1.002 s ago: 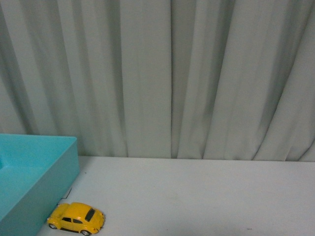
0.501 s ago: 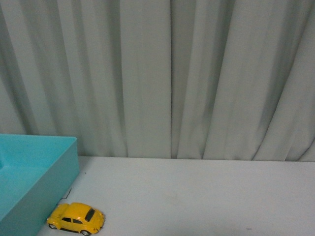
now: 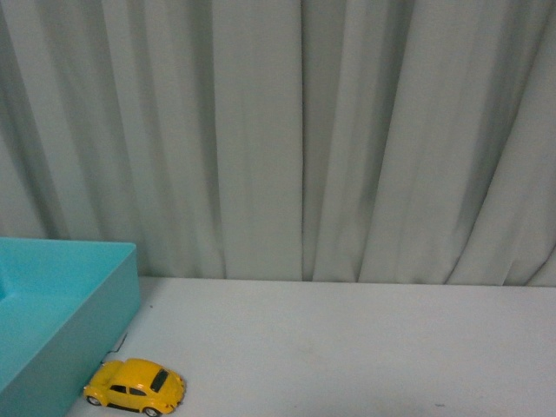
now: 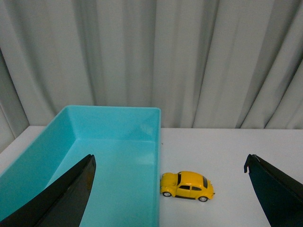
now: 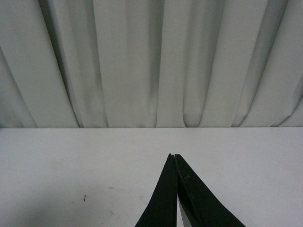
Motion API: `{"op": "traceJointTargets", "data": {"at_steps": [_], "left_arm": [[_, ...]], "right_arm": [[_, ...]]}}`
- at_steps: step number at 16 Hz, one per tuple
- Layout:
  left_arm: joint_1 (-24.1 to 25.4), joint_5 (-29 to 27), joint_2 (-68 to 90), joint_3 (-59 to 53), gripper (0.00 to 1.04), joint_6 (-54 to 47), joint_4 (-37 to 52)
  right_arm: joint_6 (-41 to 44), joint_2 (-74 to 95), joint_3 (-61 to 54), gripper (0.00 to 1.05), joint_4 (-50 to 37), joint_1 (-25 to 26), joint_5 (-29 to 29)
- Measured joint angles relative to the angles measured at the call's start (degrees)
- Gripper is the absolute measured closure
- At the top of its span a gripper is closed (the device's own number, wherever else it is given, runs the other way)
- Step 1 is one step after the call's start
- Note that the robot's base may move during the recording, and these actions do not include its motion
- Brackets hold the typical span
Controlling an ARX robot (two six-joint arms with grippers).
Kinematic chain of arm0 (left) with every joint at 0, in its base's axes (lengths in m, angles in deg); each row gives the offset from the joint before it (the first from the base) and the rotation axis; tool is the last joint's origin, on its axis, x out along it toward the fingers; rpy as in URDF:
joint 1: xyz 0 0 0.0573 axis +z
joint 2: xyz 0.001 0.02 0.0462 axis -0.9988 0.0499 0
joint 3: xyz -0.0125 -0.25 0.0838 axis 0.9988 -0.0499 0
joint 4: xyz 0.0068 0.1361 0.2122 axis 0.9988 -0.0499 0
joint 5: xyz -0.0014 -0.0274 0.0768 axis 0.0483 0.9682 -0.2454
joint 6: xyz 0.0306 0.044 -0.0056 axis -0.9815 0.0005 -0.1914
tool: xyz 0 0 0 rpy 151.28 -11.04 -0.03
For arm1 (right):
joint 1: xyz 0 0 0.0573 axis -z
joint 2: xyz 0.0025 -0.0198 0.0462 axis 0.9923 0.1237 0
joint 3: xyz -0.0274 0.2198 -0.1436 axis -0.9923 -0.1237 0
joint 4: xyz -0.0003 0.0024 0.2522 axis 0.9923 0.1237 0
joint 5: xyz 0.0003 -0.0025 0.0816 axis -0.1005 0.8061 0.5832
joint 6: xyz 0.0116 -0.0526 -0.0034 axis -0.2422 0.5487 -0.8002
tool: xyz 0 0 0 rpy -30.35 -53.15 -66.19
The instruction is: Wind up and store yellow beetle toy
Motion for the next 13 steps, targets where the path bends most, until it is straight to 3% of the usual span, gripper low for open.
{"op": "traceJointTargets", "data": {"at_steps": [2, 10, 11, 12, 13], "left_arm": [[0.00, 0.00, 0.00, 0.00, 0.07, 0.00, -0.04], [0.00, 0.00, 0.00, 0.00, 0.07, 0.00, -0.04], [0.98, 3.08, 1.68, 1.95, 0.07, 1.51, -6.73], [3.96, 11.23, 13.90, 9.14, 0.07, 6.32, -18.53], [2.60, 12.61, 22.95, 13.86, 0.07, 10.14, -18.95]], "right_arm": [[0.02, -0.02, 0.00, 1.03, -0.50, 0.00, 0.00], [0.00, -0.02, 0.00, 0.07, -0.50, -0.02, 0.00], [0.00, 0.00, 0.00, 0.06, -0.48, -0.02, -0.04], [0.00, 0.00, 0.00, 0.07, -0.57, 0.04, 0.00], [-0.02, -0.02, 0.00, 0.06, -0.48, 0.04, -0.02]]}}
